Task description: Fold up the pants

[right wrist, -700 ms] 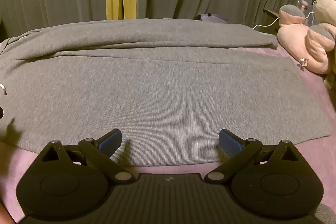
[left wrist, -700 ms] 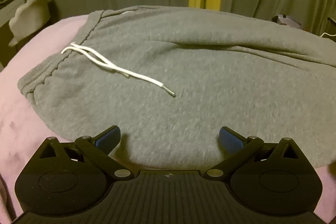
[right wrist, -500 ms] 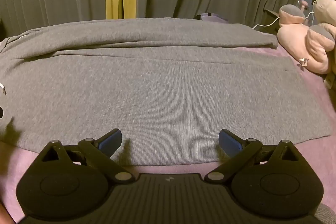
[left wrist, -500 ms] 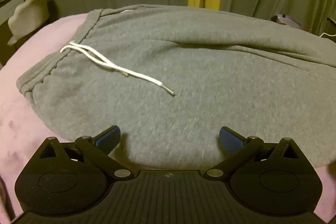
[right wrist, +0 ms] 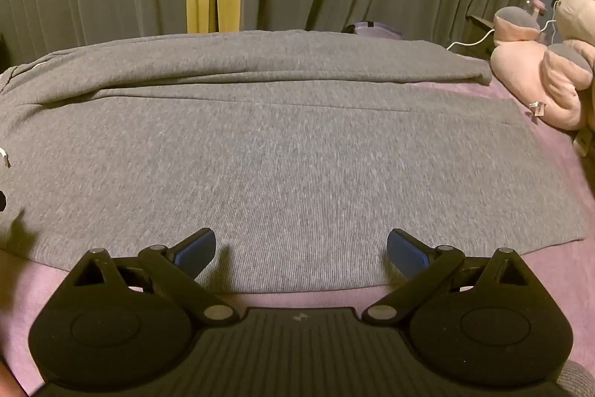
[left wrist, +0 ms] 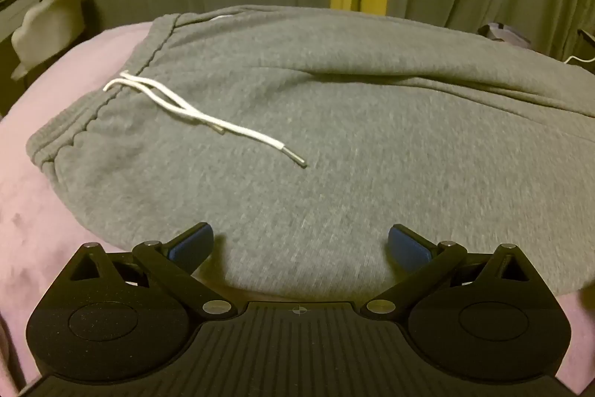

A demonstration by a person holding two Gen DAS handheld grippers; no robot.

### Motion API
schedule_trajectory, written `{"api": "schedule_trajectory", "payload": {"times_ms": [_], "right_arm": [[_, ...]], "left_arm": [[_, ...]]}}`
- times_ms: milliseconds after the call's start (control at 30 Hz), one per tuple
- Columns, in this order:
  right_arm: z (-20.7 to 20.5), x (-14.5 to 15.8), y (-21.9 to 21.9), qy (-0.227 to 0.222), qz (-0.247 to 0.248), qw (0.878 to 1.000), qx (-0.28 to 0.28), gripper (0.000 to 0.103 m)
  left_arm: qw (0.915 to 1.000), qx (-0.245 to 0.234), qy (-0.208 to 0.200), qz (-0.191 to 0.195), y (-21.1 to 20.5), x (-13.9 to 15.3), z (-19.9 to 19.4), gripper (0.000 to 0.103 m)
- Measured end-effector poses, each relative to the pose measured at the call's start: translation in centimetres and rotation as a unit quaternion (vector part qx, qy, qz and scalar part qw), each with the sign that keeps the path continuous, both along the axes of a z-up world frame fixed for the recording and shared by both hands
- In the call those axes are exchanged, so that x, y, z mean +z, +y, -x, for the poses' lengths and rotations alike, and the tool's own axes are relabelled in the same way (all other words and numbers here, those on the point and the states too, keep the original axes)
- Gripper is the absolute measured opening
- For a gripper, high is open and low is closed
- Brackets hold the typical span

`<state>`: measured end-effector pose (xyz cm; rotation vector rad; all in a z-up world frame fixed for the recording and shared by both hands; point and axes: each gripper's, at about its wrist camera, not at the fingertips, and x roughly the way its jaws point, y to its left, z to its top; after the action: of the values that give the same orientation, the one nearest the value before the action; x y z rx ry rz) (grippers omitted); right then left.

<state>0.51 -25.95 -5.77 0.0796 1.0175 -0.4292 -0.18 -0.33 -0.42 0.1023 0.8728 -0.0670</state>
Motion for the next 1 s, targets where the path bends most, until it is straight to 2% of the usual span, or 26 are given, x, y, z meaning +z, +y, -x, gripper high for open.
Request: {"api": "schedule_trajectory", "payload": {"times_ms": [1000], "right_arm": [[0.10,-0.04,0.01,0.003,0.000,1.000,0.000,0.099]], "left_arm": [[0.9999,-0.006,0.010,0.000,0.03,-0.10,0.12,0.103]]}}
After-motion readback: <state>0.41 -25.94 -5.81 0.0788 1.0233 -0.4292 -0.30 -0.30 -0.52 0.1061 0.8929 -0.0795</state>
